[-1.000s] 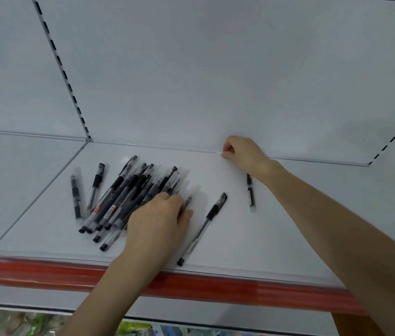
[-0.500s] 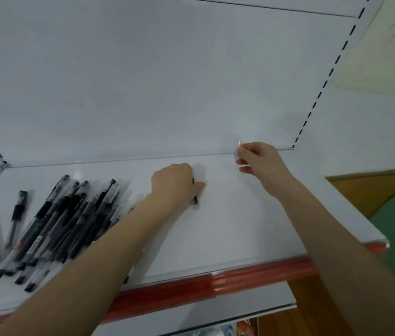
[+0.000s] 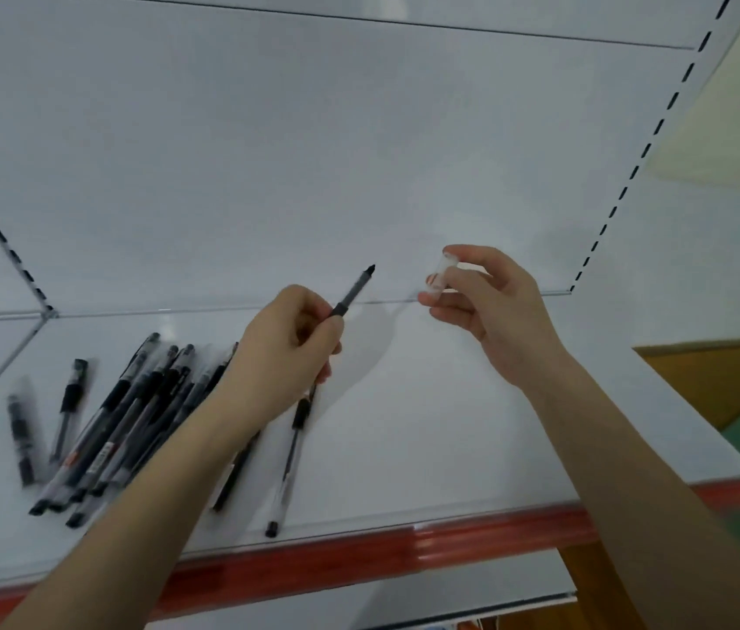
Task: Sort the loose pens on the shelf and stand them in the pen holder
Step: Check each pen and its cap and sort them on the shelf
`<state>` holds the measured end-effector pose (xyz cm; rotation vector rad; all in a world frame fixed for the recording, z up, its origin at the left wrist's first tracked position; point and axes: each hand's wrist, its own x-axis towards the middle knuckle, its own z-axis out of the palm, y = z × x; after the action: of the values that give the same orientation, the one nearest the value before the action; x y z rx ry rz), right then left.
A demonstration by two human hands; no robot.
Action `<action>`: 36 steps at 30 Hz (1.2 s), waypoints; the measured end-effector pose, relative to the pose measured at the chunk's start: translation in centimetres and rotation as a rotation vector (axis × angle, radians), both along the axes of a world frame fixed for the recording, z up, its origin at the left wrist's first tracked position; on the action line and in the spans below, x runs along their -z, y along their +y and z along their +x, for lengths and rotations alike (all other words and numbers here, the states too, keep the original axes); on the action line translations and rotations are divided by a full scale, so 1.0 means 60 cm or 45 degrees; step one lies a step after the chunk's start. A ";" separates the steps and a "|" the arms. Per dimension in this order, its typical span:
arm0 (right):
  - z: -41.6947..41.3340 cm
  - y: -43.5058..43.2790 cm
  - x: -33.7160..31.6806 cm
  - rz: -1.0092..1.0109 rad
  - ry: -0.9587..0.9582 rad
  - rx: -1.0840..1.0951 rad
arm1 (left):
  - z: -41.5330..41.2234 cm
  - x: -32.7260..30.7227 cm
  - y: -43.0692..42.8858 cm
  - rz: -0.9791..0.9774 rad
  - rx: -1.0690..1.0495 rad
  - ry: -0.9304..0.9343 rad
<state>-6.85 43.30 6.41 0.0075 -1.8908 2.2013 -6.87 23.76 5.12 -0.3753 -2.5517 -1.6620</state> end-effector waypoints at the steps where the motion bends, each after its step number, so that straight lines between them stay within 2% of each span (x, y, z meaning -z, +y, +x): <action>1: 0.002 -0.013 -0.005 -0.008 0.010 -0.059 | 0.011 -0.002 -0.014 0.050 -0.028 0.025; 5: 0.009 -0.064 -0.020 -0.016 0.047 -0.253 | 0.043 -0.002 -0.060 0.164 -0.091 0.055; 10: 0.011 -0.106 -0.036 -0.142 0.053 -0.389 | 0.072 -0.001 -0.090 0.218 -0.130 0.109; 27: 0.035 -0.147 -0.035 0.005 0.130 -0.377 | 0.085 0.003 -0.095 0.274 -0.148 0.105; 36: 0.038 -0.153 -0.024 0.098 0.199 -0.201 | 0.096 0.001 -0.086 0.089 -0.175 0.202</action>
<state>-4.59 34.12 7.87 0.3437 -1.9452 2.1531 -1.10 18.62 5.06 -0.3059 -2.3430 -1.5990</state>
